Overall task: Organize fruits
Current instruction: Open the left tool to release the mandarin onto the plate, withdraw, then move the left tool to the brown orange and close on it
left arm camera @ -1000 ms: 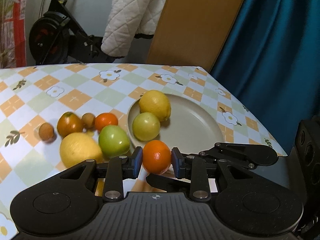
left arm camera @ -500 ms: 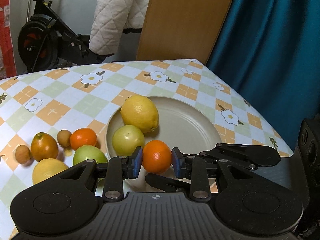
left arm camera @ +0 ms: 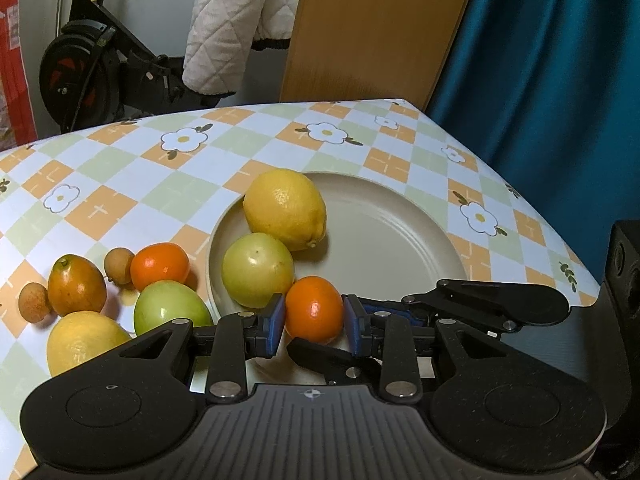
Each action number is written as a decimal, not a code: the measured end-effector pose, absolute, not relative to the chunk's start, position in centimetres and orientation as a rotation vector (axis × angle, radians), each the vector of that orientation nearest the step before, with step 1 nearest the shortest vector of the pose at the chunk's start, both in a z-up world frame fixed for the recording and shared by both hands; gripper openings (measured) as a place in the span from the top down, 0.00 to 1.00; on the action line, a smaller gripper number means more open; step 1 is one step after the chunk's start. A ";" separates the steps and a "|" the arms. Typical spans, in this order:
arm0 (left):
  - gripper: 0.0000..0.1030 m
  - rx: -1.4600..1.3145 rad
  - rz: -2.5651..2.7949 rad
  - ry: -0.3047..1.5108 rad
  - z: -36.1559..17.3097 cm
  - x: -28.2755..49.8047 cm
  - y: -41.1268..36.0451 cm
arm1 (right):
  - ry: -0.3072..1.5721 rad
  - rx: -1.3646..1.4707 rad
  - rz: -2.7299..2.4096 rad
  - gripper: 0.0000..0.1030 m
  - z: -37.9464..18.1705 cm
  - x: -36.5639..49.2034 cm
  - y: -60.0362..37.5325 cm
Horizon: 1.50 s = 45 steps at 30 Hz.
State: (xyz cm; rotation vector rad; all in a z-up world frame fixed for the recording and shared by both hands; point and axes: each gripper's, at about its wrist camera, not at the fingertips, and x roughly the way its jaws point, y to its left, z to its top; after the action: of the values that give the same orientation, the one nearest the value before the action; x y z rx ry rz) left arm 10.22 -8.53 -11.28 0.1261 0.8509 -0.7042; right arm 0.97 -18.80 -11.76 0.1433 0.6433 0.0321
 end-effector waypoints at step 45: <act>0.47 0.058 -0.367 0.662 -6.3 4.0 2.3 | 0.559 0.065 0.074 0.49 -6.9 -2.3 -13.0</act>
State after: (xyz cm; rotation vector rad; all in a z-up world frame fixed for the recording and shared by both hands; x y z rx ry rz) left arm 3.98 2.28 -6.32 0.0580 0.6616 -0.3674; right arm -2.30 -12.97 -6.92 0.0647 0.5586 0.0740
